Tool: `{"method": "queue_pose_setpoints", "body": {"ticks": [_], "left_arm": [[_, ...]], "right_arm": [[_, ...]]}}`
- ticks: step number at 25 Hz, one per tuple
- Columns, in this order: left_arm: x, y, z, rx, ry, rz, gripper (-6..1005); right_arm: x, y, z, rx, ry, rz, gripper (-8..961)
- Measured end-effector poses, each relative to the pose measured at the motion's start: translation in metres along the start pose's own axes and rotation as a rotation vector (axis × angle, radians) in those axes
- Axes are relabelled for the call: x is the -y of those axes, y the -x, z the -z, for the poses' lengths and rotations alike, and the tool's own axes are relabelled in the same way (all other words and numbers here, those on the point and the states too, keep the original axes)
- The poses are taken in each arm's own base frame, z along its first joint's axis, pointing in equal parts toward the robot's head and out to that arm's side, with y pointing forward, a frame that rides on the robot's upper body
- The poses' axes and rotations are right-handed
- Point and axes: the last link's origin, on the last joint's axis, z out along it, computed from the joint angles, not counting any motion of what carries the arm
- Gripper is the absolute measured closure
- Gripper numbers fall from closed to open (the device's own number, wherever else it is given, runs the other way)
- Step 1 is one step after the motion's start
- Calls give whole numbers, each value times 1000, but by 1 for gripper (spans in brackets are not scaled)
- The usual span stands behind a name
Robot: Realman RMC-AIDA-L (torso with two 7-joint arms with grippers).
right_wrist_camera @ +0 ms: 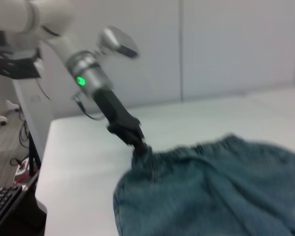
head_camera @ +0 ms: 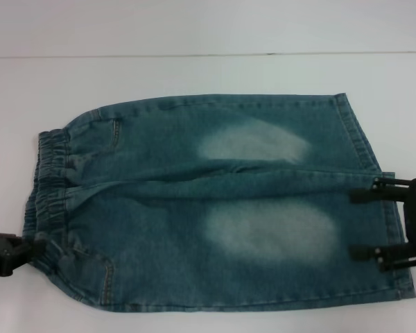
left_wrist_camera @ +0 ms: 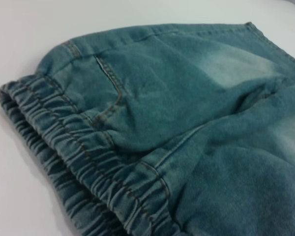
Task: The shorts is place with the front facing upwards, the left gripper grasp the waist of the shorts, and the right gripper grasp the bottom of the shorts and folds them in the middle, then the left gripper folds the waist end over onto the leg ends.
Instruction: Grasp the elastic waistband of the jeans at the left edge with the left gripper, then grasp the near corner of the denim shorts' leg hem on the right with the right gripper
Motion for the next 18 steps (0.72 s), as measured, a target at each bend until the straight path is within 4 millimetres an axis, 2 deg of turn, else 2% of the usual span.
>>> {"method": "queue_pose_setpoints", "body": {"ticks": [2,9,18], "left_arm": [[1,0,1,-2,-4,0,940],[4,-1,1,-6,-24,0,942],[4,-2,2,-8,-27,-2,942]], "right_arm": [[2,2,3,-34,-6,-27,30],[4,7,15,-345,59,-74,34],[20,14,34,-563,-12,-153,39]]}}
